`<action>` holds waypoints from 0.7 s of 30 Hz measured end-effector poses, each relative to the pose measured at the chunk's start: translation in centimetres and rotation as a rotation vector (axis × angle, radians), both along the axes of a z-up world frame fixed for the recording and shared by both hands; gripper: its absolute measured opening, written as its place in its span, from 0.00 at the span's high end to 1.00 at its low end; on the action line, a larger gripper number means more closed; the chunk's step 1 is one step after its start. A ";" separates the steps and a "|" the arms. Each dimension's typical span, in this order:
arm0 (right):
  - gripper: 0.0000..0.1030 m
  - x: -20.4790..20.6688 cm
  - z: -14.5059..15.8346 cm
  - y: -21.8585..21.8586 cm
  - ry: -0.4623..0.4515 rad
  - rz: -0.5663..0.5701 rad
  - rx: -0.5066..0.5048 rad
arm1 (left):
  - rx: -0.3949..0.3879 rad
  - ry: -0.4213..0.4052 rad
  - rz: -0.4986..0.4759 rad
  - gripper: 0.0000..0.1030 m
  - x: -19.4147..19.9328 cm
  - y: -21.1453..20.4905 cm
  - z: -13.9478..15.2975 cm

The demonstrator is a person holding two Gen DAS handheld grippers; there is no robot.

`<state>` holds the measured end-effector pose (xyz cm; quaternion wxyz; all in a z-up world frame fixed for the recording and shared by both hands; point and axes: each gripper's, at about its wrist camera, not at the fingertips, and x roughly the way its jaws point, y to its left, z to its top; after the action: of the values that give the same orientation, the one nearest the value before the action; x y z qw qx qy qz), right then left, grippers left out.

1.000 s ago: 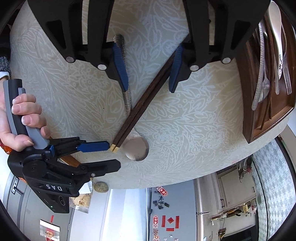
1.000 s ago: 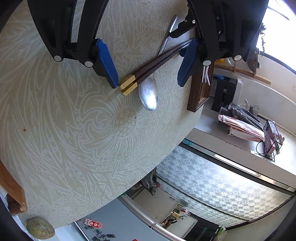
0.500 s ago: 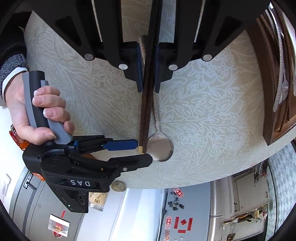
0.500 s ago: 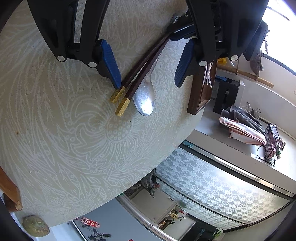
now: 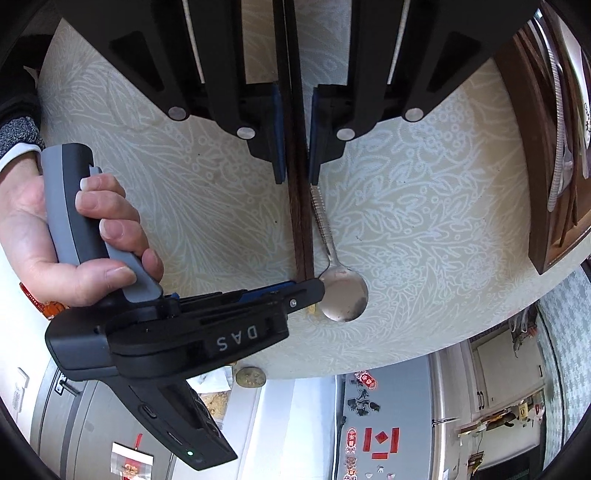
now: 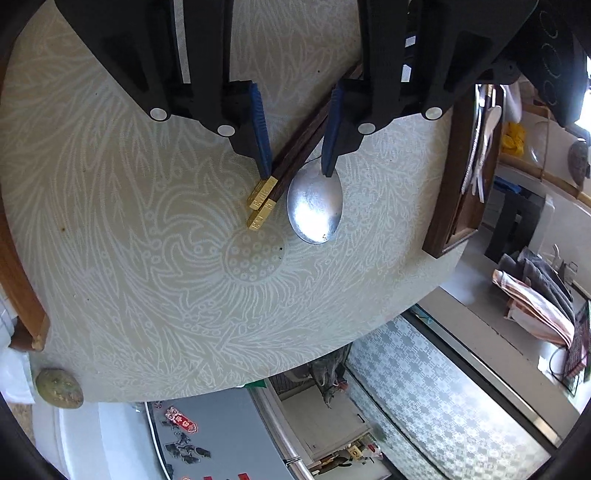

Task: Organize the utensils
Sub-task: 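Close the left tool on one gold-tipped dark chopstick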

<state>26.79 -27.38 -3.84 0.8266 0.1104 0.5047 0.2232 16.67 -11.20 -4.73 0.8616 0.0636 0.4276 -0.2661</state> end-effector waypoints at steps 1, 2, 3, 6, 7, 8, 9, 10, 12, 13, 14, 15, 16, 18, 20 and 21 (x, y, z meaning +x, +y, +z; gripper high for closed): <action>0.72 -0.2 0.1 0.5 -0.009 -0.001 -0.034 | -0.003 -0.006 0.001 0.87 -0.1 0.0 0.1; 0.69 -0.5 0.2 0.7 -0.011 -0.004 -0.044 | -0.014 -0.016 0.008 0.87 -0.1 0.0 0.4; 0.58 -0.6 0.2 0.7 -0.004 -0.006 -0.024 | -0.027 -0.026 0.015 0.87 -0.2 0.1 0.7; 0.53 -0.7 0.3 0.6 0.010 -0.030 0.013 | -0.062 -0.042 0.021 0.88 -0.3 0.4 1.4; 0.53 -0.6 0.3 0.3 0.017 -0.041 0.031 | -0.066 -0.044 0.021 0.88 -0.2 0.5 1.5; 0.53 -0.7 0.4 0.1 0.026 -0.052 0.053 | -0.076 -0.050 0.024 0.88 -0.3 0.6 1.7; 0.53 -0.6 0.4 -0.3 0.038 -0.061 0.077 | -0.085 -0.057 0.029 0.88 -0.3 0.7 1.8; 0.53 -0.6 0.4 -0.6 0.047 -0.065 0.097 | -0.088 -0.055 0.025 0.88 -0.3 0.6 1.8; 0.54 -0.6 0.4 -1.0 0.052 -0.060 0.101 | -0.093 -0.071 0.028 0.88 -0.4 0.5 2.0; 0.54 -0.7 0.4 -0.8 0.050 -0.052 0.087 | -0.093 -0.078 0.024 0.88 -0.5 0.4 2.1; 0.54 -0.7 0.4 -0.6 0.049 -0.051 0.077 | -0.089 -0.097 0.024 0.88 -0.6 0.3 2.3; 0.54 -0.8 0.5 -0.4 0.044 -0.045 0.055 | -0.077 -0.109 0.015 0.88 -0.8 0.1 2.4; 0.54 -0.8 0.5 -0.1 0.042 -0.046 0.044 | -0.070 -0.120 0.011 0.88 -1.0 -0.1 2.6; 0.57 -0.8 0.5 0.2 0.039 -0.051 0.021 | -0.059 -0.133 0.005 0.88 -1.0 -0.4 2.6; 0.64 -0.7 0.5 0.0 0.046 -0.069 0.014 | -0.057 -0.135 -0.010 0.93 -1.2 -0.6 2.6; 0.75 -0.6 0.4 -0.3 0.052 -0.080 0.011 | -0.056 -0.139 -0.018 0.94 -1.3 -0.6 2.6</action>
<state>26.24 -27.72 -3.46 0.8208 0.1407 0.5200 0.1898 15.38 -11.84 -2.15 0.8882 0.0615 0.3586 -0.2805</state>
